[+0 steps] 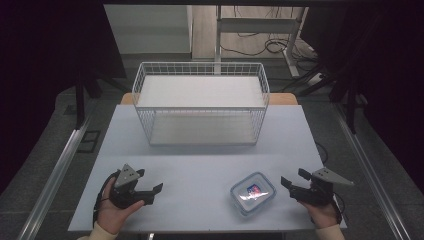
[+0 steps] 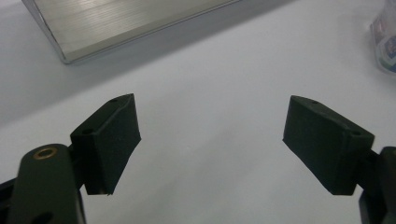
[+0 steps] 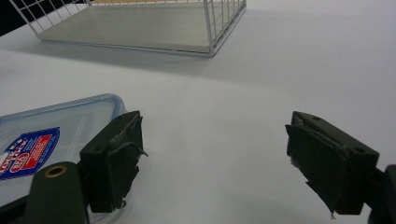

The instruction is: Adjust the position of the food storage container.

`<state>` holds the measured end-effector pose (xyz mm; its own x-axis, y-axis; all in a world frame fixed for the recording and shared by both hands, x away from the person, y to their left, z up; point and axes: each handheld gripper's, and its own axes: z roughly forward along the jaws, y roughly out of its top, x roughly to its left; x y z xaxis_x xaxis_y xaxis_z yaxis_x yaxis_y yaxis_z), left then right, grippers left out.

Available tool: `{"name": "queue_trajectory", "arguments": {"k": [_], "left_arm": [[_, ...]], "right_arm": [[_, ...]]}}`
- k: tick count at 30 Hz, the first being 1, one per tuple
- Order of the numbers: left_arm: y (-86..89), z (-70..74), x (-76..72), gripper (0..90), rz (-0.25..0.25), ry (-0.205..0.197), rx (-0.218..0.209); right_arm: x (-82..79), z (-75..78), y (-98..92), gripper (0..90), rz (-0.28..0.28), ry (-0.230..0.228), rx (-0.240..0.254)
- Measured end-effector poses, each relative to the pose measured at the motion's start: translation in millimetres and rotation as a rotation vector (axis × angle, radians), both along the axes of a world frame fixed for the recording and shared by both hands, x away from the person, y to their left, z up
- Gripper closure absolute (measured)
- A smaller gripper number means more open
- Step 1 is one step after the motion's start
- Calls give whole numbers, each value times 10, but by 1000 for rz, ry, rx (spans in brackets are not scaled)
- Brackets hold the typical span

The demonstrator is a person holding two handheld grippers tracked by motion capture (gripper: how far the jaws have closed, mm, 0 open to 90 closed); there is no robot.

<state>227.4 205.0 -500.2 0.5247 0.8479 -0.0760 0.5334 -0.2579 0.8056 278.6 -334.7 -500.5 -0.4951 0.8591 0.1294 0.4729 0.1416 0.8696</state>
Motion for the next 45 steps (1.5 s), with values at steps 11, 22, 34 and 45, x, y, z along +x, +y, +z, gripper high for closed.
{"name": "queue_trajectory", "arguments": {"k": [11,22,34,45], "left_arm": [[48,17,-76,183,12,-4,-8],[-2,-10,5,180,-14,11,0],[-77,-22,18,178,-34,11,11],[-52,-37,1,178,-29,17,10]], "right_arm": [[-3,48,70,185,-13,0,-13],[-30,119,8,239,-9,-20,-81],[-293,345,94,571,233,8,-182],[-481,414,448,825,511,54,-267]]}}
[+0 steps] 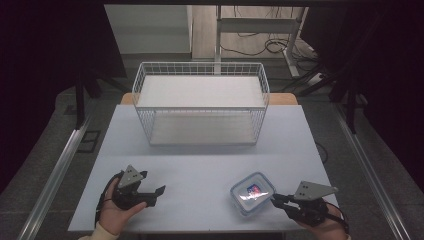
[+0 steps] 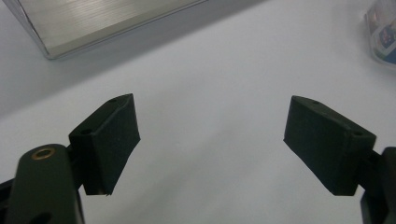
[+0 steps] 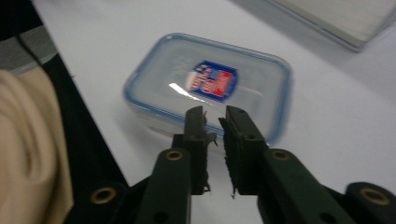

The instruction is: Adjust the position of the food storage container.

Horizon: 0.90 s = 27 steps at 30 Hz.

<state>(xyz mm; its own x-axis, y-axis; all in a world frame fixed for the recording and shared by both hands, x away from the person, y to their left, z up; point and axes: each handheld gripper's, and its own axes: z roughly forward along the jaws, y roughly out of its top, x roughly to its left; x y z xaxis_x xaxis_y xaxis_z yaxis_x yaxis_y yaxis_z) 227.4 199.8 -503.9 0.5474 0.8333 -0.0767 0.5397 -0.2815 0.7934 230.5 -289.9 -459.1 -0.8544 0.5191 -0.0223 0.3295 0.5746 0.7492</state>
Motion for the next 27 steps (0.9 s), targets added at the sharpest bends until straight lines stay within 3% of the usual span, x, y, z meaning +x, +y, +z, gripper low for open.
{"name": "queue_trajectory", "arguments": {"k": [2,3,8,16,27], "left_arm": [[-4,-2,0,177,-2,1,2],[-14,-6,-2,177,-5,3,5],[-19,-18,5,178,-10,6,7],[-27,-34,7,178,-12,12,13],[-31,-55,17,178,-12,16,21]], "right_arm": [[0,12,26,858,15,8,-7],[2,26,86,891,50,20,-37],[-25,-37,241,895,134,49,-138],[-65,-207,445,895,233,104,-220],[-109,-275,580,895,253,95,-254]]}}
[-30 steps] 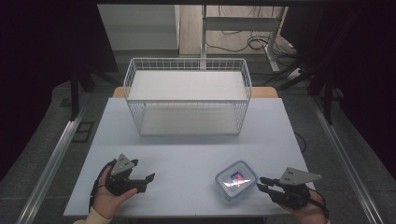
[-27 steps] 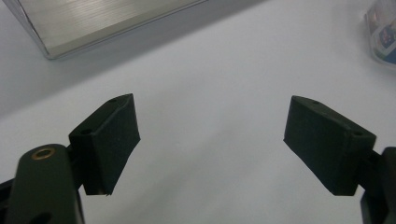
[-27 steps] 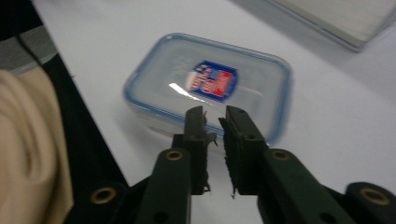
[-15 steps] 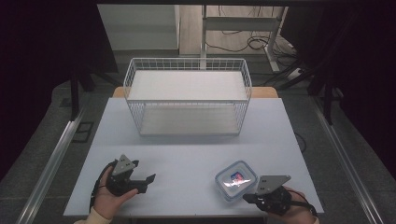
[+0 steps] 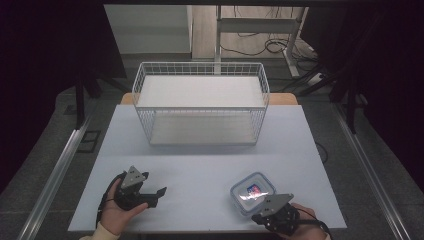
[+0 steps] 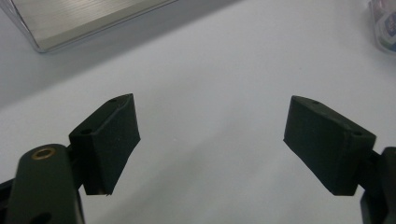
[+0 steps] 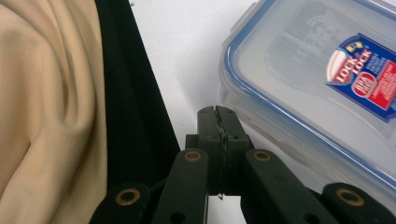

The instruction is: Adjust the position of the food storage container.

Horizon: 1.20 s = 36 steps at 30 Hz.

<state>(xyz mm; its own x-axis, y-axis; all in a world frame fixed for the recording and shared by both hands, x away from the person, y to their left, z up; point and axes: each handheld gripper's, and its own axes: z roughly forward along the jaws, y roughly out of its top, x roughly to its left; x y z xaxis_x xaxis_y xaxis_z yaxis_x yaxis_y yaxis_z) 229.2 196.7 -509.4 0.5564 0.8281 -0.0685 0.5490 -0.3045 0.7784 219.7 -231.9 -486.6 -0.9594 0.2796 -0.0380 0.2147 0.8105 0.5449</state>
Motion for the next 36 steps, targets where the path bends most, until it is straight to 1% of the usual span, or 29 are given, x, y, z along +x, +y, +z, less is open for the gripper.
{"name": "queue_trajectory", "arguments": {"k": [8,9,14,17,19,20,24,27,30,32,33,34,36], "left_arm": [[-1,0,3,178,-2,-1,1],[8,1,6,178,-2,-1,3],[21,10,1,178,3,-4,-1],[23,10,3,178,2,-4,0],[23,8,5,178,3,-3,0],[24,7,6,178,2,-3,0],[31,6,9,178,4,-3,-3],[27,4,10,178,3,-3,-2],[19,6,10,178,-1,-3,2],[17,4,12,178,-1,-2,3],[17,4,12,178,-1,-1,3],[19,4,12,178,-1,-1,1],[21,5,14,178,1,-1,-1]], "right_arm": [[-8,-16,59,895,-7,-18,-3],[-7,-16,89,895,-20,-26,-2],[7,-19,172,895,-41,-56,8],[14,-36,240,895,-76,-62,19],[23,-46,268,895,-82,-68,20],[39,-57,324,895,-111,-72,27],[74,-76,395,895,-153,-85,42],[96,-93,429,895,-162,-100,45],[97,-97,434,895,-160,-104,47],[63,-62,416,895,-145,-97,61],[26,-22,402,895,-149,-102,69],[-4,32,369,895,-152,-120,83],[-24,170,245,895,-185,-155,118]]}}
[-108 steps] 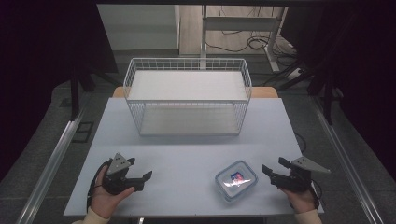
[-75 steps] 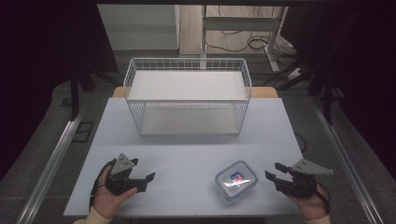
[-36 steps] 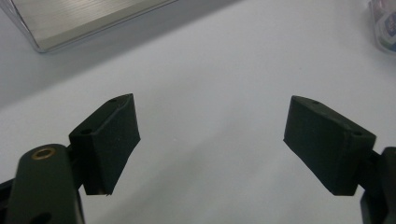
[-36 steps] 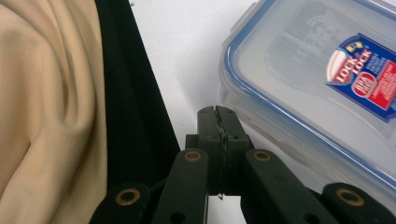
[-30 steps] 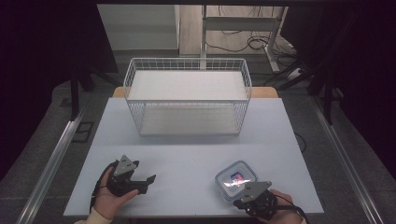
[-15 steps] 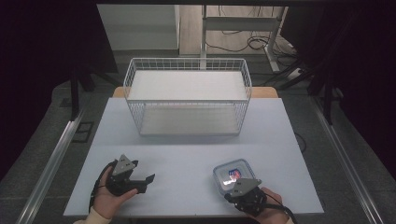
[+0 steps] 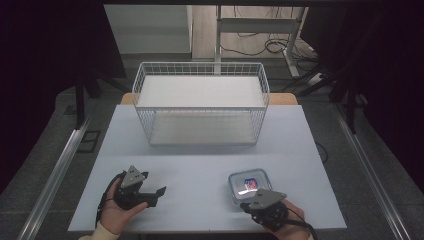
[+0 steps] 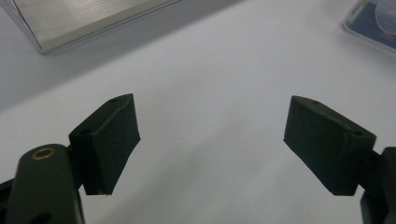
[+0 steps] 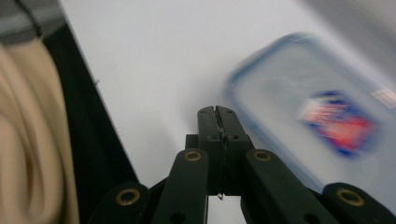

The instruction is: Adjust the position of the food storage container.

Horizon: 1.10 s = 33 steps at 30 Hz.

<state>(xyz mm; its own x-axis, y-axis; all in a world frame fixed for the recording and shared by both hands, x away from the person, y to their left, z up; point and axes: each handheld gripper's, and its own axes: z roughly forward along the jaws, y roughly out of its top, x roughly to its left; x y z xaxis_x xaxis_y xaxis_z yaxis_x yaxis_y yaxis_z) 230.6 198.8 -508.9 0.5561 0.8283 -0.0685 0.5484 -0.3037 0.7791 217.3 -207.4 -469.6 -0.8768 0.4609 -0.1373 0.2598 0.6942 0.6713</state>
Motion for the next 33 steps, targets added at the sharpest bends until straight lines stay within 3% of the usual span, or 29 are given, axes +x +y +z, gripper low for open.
{"name": "queue_trajectory", "arguments": {"k": [3,6,9,11,16,23,33], "left_arm": [[-7,-6,8,178,-3,1,0],[-24,-11,13,178,-7,3,3],[-38,-8,15,178,-9,3,3],[-46,-10,17,178,-11,3,6],[-67,-16,14,178,-16,6,10],[-49,-10,1,178,-14,2,7],[-58,-15,7,178,-16,4,9]], "right_arm": [[57,172,-275,894,-99,-47,50],[165,221,-564,895,-213,-72,67],[282,170,-792,895,-318,-48,76],[347,93,-875,895,-352,-15,62],[417,-117,-854,895,-343,61,11],[438,-192,-743,895,-313,85,-23],[381,-215,-709,895,-283,111,-24]]}}
